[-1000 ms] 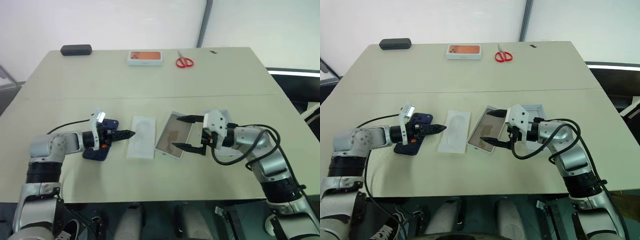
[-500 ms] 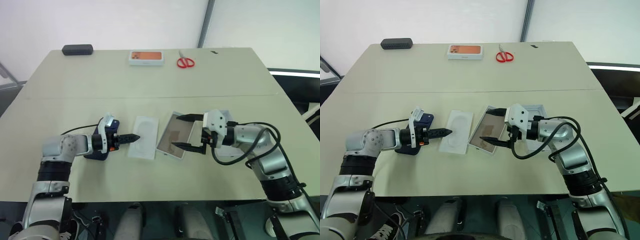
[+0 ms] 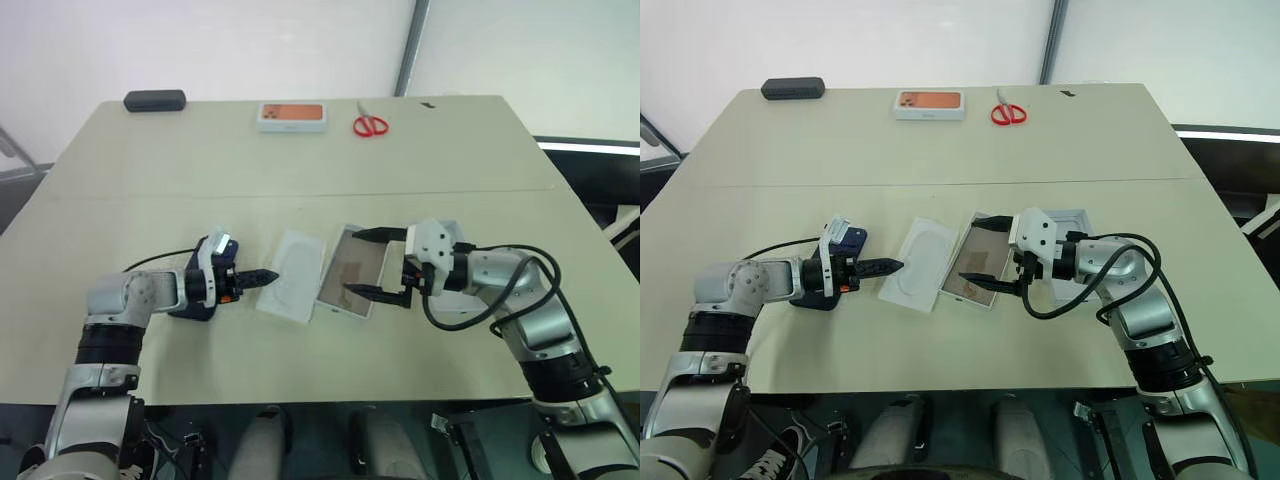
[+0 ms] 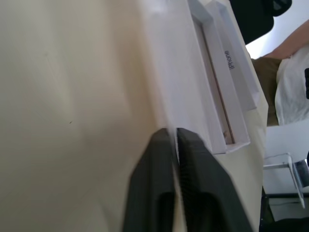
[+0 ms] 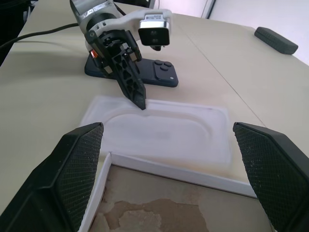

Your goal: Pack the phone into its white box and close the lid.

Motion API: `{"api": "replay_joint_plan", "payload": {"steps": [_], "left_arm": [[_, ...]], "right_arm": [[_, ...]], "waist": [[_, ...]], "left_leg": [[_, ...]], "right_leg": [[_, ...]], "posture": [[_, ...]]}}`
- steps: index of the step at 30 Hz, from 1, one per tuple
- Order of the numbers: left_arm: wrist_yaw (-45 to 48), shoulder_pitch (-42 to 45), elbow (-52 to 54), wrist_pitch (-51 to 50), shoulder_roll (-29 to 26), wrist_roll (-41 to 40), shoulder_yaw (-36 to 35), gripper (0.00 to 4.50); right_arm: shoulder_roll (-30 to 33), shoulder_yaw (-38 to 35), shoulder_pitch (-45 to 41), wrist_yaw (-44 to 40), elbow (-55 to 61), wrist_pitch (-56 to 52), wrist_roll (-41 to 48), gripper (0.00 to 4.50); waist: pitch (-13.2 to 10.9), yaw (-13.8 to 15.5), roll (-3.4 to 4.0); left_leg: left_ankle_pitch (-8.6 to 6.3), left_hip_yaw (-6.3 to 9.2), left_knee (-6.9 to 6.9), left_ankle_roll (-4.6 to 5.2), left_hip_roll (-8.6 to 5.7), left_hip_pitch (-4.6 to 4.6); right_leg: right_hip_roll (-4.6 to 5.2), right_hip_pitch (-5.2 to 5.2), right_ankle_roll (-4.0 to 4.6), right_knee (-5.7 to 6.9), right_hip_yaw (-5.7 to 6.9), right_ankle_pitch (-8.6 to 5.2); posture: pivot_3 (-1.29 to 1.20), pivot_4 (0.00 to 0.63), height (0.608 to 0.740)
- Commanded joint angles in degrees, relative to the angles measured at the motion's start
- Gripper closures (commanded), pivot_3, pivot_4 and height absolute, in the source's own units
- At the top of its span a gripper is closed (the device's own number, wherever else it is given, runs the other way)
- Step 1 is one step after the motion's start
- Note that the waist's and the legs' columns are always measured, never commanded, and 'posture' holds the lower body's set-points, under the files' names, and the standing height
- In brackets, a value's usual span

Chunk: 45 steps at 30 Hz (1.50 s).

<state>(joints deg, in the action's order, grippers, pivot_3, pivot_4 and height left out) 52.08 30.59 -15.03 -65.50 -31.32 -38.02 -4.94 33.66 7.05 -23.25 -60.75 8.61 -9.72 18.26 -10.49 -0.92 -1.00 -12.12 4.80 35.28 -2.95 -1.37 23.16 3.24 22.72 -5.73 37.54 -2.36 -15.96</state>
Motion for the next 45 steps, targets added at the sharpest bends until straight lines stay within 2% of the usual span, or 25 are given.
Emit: {"api": "replay_joint_plan", "payload": {"steps": [1, 11, 15, 19, 24, 27, 34, 45], "left_arm": [[-1.0, -0.8, -1.2, -0.2, 0.1, 0.5, -0.5, 4.47], [-3.0, 2.0, -5.2, -4.8, 0.0, -5.4, -10.8, 4.47], [-3.9, 2.8, -6.0, -6.1, 0.0, -7.1, -14.0, 4.47], [-5.4, 3.0, -5.3, -6.9, 0.4, -8.5, -16.4, 4.47], [-7.1, 2.8, -4.3, -6.8, 1.2, -9.3, -16.8, 4.47], [-7.9, 3.0, -3.6, -6.7, 1.6, -9.4, -16.9, 4.5], [-9.8, 4.0, -2.9, -7.0, 2.6, -10.4, -18.0, 4.5], [-12.7, 3.5, 1.3, -10.7, 5.5, -14.4, -18.7, 4.5]], "right_arm": [[0.0, -0.9, -0.2, 0.2, 0.7, 0.9, 0.3, 0.0], [-0.8, 0.4, 2.9, 0.6, 4.4, -3.8, 2.8, 0.0], [-1.4, 4.0, 5.4, 0.9, 6.5, -4.2, 0.8, 0.0], [0.1, 8.6, 4.7, 3.3, 2.1, -5.6, -7.0, 0.0], [-1.1, 9.8, 3.9, 4.9, 0.2, -6.2, -9.7, 0.0], [-0.8, 10.6, 4.3, 3.3, 0.0, -6.8, -9.4, 0.89], [-1.3, 11.0, 4.2, 2.7, -0.3, -5.7, -10.0, 4.47], [-3.6, 15.4, 1.3, -1.1, -4.5, 4.0, -13.2, 4.47]], "waist": [[0.0, -0.1, 0.01], [0.0, -0.2, -0.01], [0.0, -0.1, -0.03], [0.0, -0.1, -0.04], [0.0, 0.0, -0.05], [0.0, -0.1, -0.06], [0.0, -0.1, -0.06], [0.0, -0.2, -0.08]], "left_leg": [[0.0, 0.0, 0.0, 0.0, 0.01, 0.0], [0.0, 0.04, 0.0, 0.0, 0.04, 0.03], [0.0, 0.06, 0.0, 0.0, 0.04, 0.08], [0.0, 0.05, 0.03, 0.0, 0.02, 0.14], [0.01, 0.04, 0.01, -0.01, 0.01, 0.16], [0.01, 0.05, 0.01, -0.02, 0.01, 0.16], [0.01, 0.04, 0.01, -0.02, 0.01, 0.16], [0.01, 0.03, 0.01, -0.03, 0.03, 0.15]], "right_leg": [[-0.01, 0.0, 0.0, 0.0, 0.0, 0.0], [-0.02, 0.06, 0.0, 0.01, 0.0, 0.0], [-0.03, 0.1, 0.0, 0.01, 0.0, 0.0], [0.0, 0.15, -0.01, 0.01, 0.0, 0.0], [0.0, 0.18, -0.01, 0.01, 0.0, 0.0], [0.0, 0.18, -0.01, 0.01, 0.0, 0.0], [-0.01, 0.17, -0.01, 0.01, 0.01, 0.0], [-0.04, 0.17, -0.01, 0.01, 0.0, 0.01]], "posture": [[0.0, 0.15, 0.74], [0.0, 0.15, 0.74], [0.0, 0.15, 0.74], [0.0, 0.15, 0.74], [0.0, 0.15, 0.74], [0.0, 0.15, 0.74], [0.0, 0.15, 0.74], [0.0, 0.15, 0.74]]}}
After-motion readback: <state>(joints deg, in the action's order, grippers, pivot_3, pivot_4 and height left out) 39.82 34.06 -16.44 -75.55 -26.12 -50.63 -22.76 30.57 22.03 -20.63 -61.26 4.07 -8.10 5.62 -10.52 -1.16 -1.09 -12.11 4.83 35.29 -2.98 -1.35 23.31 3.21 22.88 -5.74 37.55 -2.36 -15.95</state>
